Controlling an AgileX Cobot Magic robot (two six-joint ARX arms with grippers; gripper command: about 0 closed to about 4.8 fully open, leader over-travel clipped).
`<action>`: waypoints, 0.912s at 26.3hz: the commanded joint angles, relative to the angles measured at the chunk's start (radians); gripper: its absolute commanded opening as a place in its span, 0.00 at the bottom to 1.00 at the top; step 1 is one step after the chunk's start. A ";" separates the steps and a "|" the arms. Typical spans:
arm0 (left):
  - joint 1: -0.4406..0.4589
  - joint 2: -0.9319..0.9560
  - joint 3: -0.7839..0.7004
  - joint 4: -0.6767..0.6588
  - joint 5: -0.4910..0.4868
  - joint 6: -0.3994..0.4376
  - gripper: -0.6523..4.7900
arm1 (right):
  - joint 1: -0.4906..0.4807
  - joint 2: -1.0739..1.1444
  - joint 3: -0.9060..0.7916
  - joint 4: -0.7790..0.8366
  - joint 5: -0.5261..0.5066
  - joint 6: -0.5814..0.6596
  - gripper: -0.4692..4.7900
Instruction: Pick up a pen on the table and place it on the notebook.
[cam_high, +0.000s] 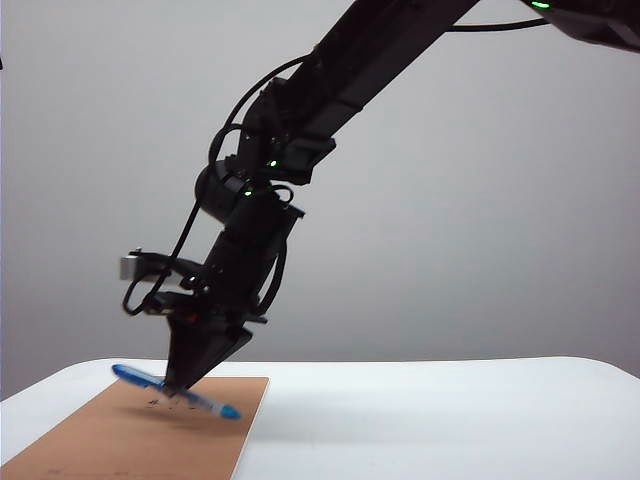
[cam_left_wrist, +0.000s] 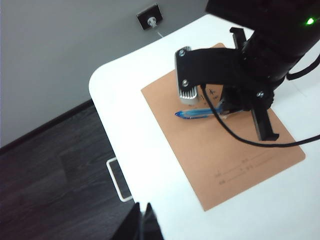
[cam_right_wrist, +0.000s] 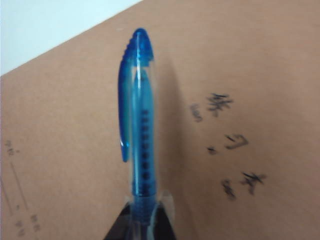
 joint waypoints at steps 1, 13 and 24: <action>0.001 -0.004 0.004 -0.004 0.002 0.001 0.11 | 0.015 0.018 0.005 0.010 -0.001 -0.003 0.09; 0.001 -0.004 0.004 -0.023 0.032 0.001 0.11 | 0.024 0.063 0.006 0.090 -0.011 -0.002 0.38; 0.001 -0.018 0.004 -0.032 0.048 -0.001 0.11 | 0.015 0.023 0.006 0.043 -0.065 0.055 0.91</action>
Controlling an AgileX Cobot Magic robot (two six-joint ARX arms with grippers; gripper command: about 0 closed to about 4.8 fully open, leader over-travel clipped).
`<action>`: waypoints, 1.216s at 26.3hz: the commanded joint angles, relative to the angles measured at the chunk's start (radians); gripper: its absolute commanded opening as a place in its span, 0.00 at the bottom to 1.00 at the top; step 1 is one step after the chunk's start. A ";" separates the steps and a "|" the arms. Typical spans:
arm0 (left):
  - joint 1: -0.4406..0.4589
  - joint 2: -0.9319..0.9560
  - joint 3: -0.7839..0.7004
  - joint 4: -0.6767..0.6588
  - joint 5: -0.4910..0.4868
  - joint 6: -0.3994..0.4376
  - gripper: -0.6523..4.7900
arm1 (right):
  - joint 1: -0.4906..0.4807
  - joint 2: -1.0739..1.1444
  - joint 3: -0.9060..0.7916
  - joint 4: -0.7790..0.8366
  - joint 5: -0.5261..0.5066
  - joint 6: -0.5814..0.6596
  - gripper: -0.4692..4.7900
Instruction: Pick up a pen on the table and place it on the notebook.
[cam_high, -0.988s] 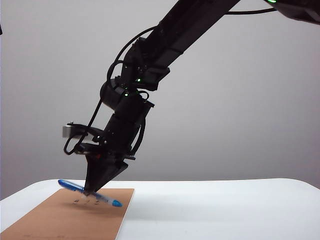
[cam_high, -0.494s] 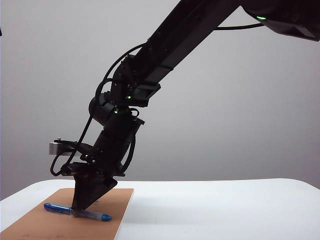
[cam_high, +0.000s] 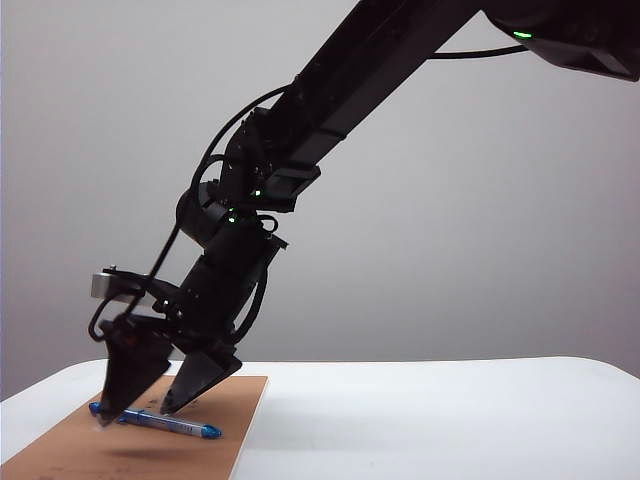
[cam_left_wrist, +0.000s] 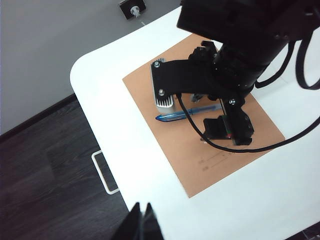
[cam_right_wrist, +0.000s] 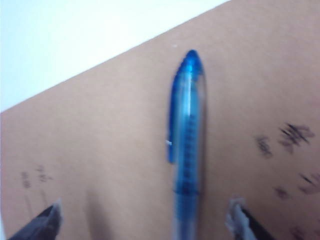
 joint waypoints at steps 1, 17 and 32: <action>0.001 -0.024 0.005 0.016 -0.001 -0.002 0.11 | -0.010 -0.040 0.000 -0.037 0.013 0.020 0.91; 0.002 -0.364 -0.014 0.177 -0.119 -0.072 0.11 | -0.166 -0.572 -0.003 -0.182 -0.050 0.011 0.07; 0.002 -0.598 -0.301 0.336 -0.224 -0.176 0.11 | -0.354 -1.269 -0.281 -0.143 0.360 0.019 0.07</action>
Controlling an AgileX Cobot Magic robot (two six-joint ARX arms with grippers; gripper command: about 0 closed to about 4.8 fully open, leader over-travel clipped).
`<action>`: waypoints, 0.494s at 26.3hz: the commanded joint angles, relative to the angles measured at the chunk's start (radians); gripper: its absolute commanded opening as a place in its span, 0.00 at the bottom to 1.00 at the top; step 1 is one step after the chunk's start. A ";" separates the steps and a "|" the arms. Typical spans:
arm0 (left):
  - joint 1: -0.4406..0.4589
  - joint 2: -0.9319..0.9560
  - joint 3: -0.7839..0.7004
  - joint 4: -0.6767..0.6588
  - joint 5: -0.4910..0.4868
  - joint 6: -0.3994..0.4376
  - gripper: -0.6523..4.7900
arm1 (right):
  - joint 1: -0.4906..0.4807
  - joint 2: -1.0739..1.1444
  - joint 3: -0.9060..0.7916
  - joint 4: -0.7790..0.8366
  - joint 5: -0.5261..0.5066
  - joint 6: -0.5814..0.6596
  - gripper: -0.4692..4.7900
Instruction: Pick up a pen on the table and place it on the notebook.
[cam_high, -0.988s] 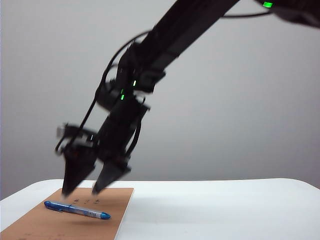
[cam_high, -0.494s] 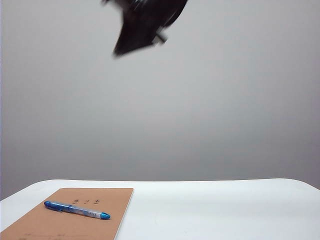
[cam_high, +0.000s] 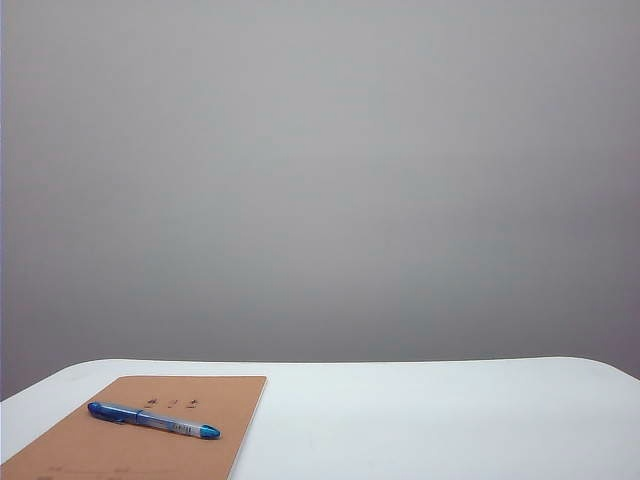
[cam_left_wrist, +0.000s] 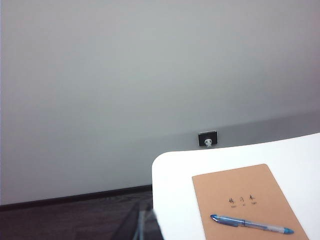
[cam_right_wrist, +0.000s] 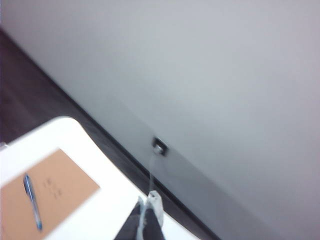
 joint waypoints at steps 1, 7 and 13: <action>0.001 -0.008 -0.023 0.024 -0.003 -0.014 0.11 | 0.003 -0.242 -0.243 0.095 0.122 0.014 0.07; 0.001 -0.034 -0.061 0.108 0.044 -0.052 0.11 | 0.002 -0.598 -0.688 0.364 0.261 0.102 0.07; 0.001 -0.278 -0.224 0.287 0.034 -0.096 0.11 | 0.002 -0.953 -1.080 0.534 0.358 0.145 0.07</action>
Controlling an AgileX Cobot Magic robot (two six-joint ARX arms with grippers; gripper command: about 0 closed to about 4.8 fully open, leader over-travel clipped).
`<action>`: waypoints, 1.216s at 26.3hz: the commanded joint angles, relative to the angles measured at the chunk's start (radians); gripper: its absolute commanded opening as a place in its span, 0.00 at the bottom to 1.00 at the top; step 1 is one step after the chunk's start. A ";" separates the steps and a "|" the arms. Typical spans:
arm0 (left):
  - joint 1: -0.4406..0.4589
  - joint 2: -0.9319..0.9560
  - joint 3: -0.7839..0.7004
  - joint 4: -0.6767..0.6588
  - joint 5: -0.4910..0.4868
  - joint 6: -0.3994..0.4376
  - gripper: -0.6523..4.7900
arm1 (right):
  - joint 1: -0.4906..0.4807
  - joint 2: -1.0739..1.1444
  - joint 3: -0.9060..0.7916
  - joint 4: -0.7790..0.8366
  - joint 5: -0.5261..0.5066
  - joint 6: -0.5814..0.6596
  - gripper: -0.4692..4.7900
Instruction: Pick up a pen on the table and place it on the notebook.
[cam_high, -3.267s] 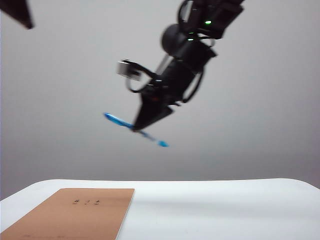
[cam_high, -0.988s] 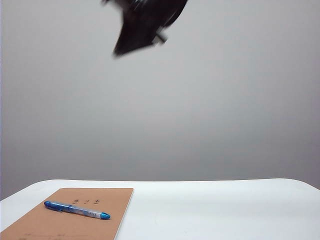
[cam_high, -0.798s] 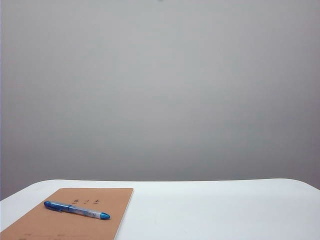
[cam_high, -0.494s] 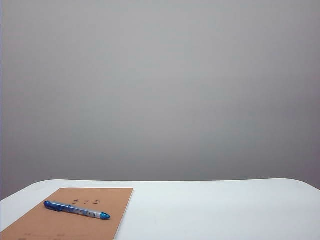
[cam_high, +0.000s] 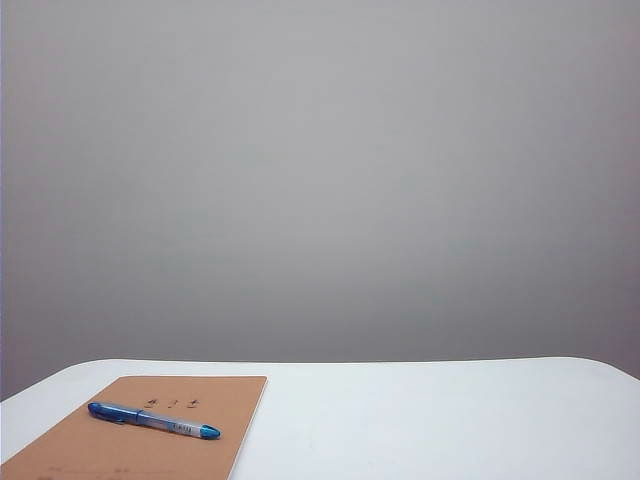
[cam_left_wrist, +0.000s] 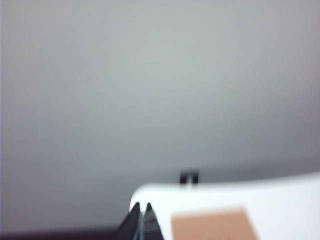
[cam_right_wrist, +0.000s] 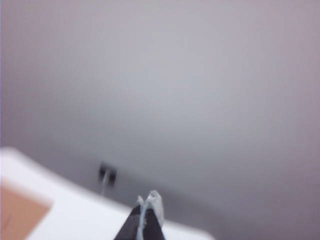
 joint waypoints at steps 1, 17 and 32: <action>0.001 -0.196 -0.114 0.092 -0.022 -0.038 0.11 | -0.010 -0.237 -0.212 0.098 0.118 -0.002 0.07; 0.014 -0.214 -0.321 0.219 0.053 -0.146 0.11 | -0.029 -0.653 -0.542 0.067 0.046 0.012 0.08; 0.059 -0.214 -0.517 0.416 0.075 -0.128 0.11 | -0.031 -0.651 -0.968 0.582 -0.098 0.281 0.08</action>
